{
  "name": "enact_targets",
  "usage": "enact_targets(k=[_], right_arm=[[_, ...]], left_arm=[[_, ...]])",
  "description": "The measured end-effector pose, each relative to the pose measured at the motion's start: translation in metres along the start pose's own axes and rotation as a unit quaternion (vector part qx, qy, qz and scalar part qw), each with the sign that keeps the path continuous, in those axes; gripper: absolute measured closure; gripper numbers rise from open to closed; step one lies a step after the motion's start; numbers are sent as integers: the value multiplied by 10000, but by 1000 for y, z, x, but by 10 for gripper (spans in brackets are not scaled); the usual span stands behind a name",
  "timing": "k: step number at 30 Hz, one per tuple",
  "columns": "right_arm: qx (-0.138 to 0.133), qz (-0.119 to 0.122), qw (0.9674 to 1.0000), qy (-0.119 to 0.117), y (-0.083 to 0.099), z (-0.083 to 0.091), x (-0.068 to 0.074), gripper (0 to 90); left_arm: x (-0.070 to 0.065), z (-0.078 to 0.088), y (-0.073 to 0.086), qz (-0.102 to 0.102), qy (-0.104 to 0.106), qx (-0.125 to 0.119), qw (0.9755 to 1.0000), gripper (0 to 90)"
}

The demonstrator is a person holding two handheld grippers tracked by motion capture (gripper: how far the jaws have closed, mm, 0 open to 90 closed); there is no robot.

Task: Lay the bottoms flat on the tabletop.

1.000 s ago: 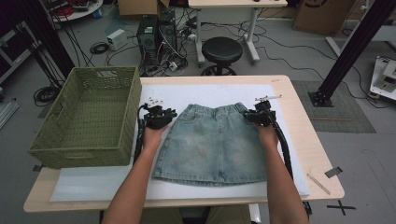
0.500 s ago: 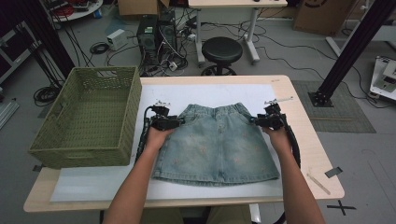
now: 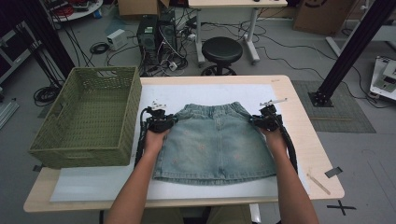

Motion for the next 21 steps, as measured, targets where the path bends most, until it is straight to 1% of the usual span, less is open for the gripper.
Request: enact_targets(k=[1,2,3,4,5,6,7,8,9,10,12,13,14,15,16,17,18,19,20,21], right_arm=[[-91,-71,9999,-11,-1,2,-2,618],[-177,-170,9997,-31,-1,6,-4,609],[-260,-196,9995,13,-1,11,-6,604],[-301,-204,9993,25,-1,15,-8,604],[-322,-220,9992,18,0,18,-9,611],[-319,-223,9992,74,2,22,-10,625],[-347,-236,9991,50,4,25,-10,640],[-342,-244,9991,25,7,28,-9,645],[-339,-202,9992,23,10,30,-8,655],[-284,-205,9994,-46,13,31,-6,656],[-157,-178,9997,-29,20,31,-4,652],[-72,-226,9997,-45,24,30,-2,623],[46,-267,9996,-41,28,29,-1,614],[121,-250,9996,-9,32,27,0,622],[150,-239,9996,16,35,26,0,655],[123,-240,9996,66,36,28,1,818],[141,-228,9996,33,37,30,1,848],[180,-149,9996,146,37,33,0,856],[193,-76,9995,252,37,35,-2,857],[159,-105,9994,293,36,35,-3,857]], left_arm=[[1,2,1,43,12,36,10000,647],[1,5,1,80,62,26,9999,608],[0,7,2,96,113,14,9999,604],[-1,10,3,84,118,18,9999,592],[-2,13,4,44,138,55,9999,585],[-4,15,6,66,151,76,9998,574],[-5,18,9,81,157,121,9998,563],[-6,20,11,59,136,196,9997,563],[-7,23,14,59,159,220,9996,558],[-8,25,17,111,203,255,9994,557],[-10,28,22,160,239,351,9990,557],[-11,29,25,193,260,434,9985,558],[-11,30,26,216,261,414,9986,559],[-12,31,27,247,263,450,9983,577],[-12,33,27,223,258,504,9981,619],[-13,35,28,202,291,517,9980,736],[-13,38,29,163,204,498,9984,779],[-14,40,29,93,92,437,9990,827],[-15,42,30,60,-2,397,9992,831],[-17,43,31,74,-43,373,9993,831]])
Point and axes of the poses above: each handheld gripper's, and its own axes: z roughly backward along the jaws, y roughly out of its underside, x roughly to its left, the point moved 6 cm from there along -z, roughly forward along the jaws, and after that the axes turned 6 degrees about -x, right-handed, at the moved point
